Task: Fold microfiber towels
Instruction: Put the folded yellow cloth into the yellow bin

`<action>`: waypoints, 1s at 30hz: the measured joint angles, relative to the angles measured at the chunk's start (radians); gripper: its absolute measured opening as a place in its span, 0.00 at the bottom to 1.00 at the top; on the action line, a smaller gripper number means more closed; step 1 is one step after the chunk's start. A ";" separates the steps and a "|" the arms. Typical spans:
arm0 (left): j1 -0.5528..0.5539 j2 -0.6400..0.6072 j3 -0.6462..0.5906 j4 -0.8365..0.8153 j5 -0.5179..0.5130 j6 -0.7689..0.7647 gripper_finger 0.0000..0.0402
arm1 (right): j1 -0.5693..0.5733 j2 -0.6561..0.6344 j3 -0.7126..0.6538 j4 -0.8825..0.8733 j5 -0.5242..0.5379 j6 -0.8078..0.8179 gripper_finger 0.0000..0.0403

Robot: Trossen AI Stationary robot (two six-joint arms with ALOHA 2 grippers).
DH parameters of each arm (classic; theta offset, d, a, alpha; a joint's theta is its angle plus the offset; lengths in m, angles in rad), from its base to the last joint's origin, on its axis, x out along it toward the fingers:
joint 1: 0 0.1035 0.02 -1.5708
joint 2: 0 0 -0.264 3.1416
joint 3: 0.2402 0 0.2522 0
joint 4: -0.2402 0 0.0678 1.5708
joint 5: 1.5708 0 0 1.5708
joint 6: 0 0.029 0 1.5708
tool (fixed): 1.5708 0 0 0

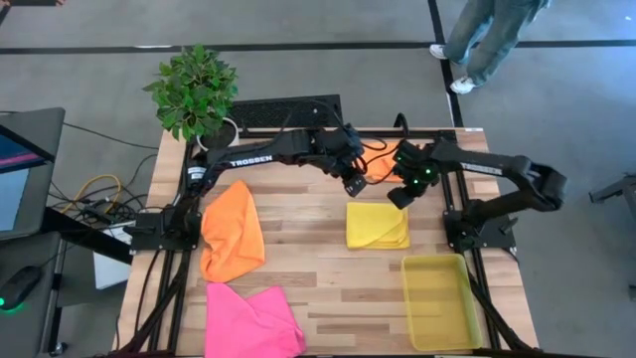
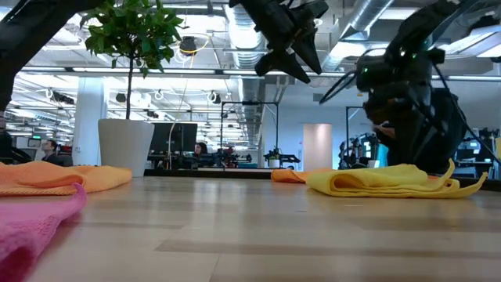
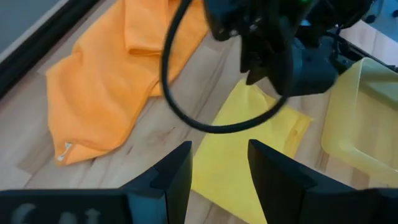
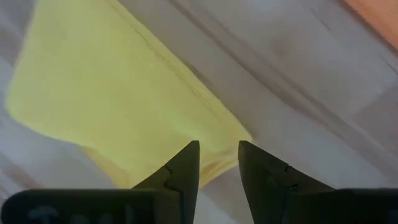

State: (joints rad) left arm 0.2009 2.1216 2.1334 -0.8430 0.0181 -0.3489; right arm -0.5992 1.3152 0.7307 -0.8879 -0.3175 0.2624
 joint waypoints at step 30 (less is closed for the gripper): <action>-0.006 0.002 0.000 -0.029 0.003 -0.003 0.37 | 0.004 0.204 0.000 0.114 0.001 -0.295 0.33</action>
State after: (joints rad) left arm 0.1952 2.1235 2.1330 -0.8725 0.0216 -0.3519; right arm -0.5954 1.5197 0.7307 -0.7737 -0.3169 -0.0323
